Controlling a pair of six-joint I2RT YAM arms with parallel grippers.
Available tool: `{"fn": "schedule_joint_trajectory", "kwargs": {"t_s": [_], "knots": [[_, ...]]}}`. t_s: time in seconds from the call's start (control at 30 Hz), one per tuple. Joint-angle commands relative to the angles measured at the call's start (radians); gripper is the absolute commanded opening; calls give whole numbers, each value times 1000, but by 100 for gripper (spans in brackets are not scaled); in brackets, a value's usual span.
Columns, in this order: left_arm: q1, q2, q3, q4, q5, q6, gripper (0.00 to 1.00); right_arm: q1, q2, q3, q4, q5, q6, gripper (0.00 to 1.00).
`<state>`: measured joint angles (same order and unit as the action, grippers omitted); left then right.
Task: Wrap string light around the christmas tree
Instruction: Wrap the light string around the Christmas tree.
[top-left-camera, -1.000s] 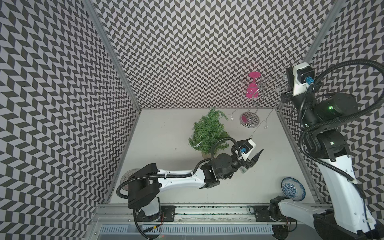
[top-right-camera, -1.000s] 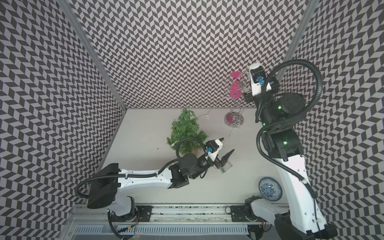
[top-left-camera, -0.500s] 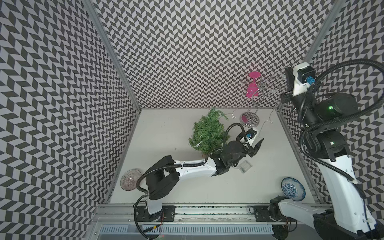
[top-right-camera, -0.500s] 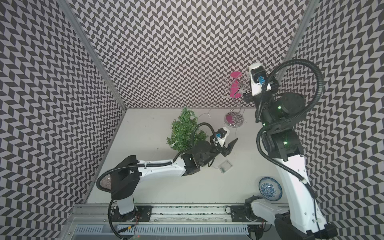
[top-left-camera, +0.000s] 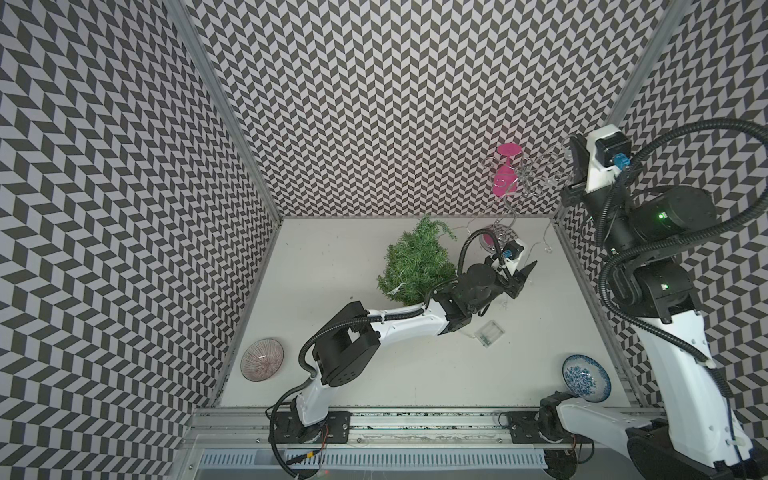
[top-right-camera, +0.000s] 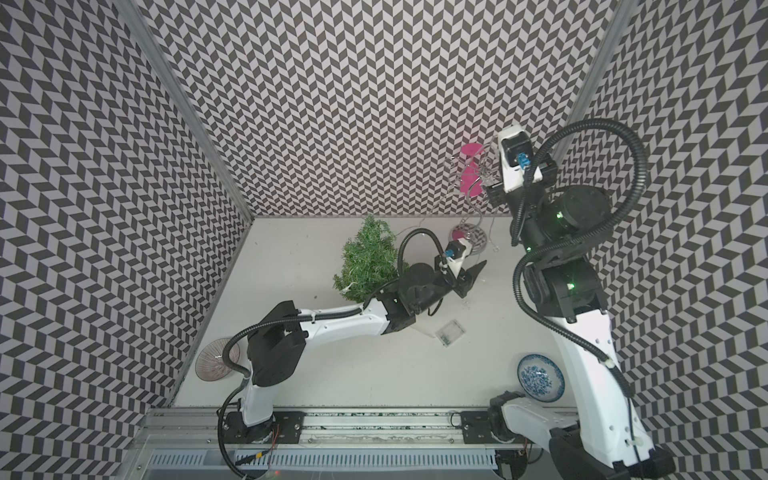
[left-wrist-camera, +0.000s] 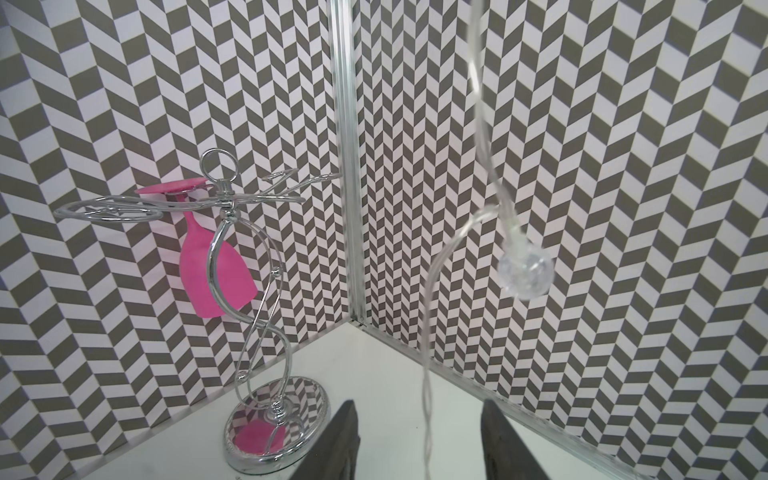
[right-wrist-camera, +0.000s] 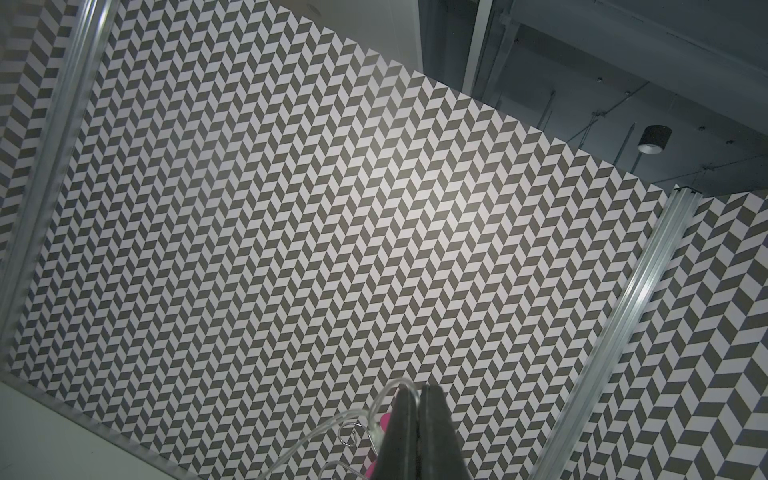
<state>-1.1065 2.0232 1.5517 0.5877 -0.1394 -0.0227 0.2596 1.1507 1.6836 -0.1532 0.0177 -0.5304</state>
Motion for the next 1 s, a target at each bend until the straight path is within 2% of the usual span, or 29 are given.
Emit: {"fn": "schedule_joint_trajectory", "kwargs": {"t_s": [0.0,0.1,0.17,0.27,0.4,0.57,0.77,0.97], "knots": [[-15,9,20,-11,39,-24,44,3,-19,18,37,-4,2,0],[-12,8,18,-4,37,-36,32,3,-20,22,38,-4,7,0],[0,-10,-2,25,59,-54,14,3,-19,22,40,0,5,0],[3,-62,-41,37,100,-68,0,3,-14,16,41,16,-16,0],[-21,-119,-33,-63,130,-23,0,4,-11,10,47,33,-23,0],[-67,-218,-63,-158,107,26,0,3,-13,5,46,45,-22,0],[-141,-403,-124,-329,14,95,0,4,-21,0,43,62,22,0],[-173,-660,-244,-466,-99,86,0,3,-55,-13,30,20,98,0]]}}
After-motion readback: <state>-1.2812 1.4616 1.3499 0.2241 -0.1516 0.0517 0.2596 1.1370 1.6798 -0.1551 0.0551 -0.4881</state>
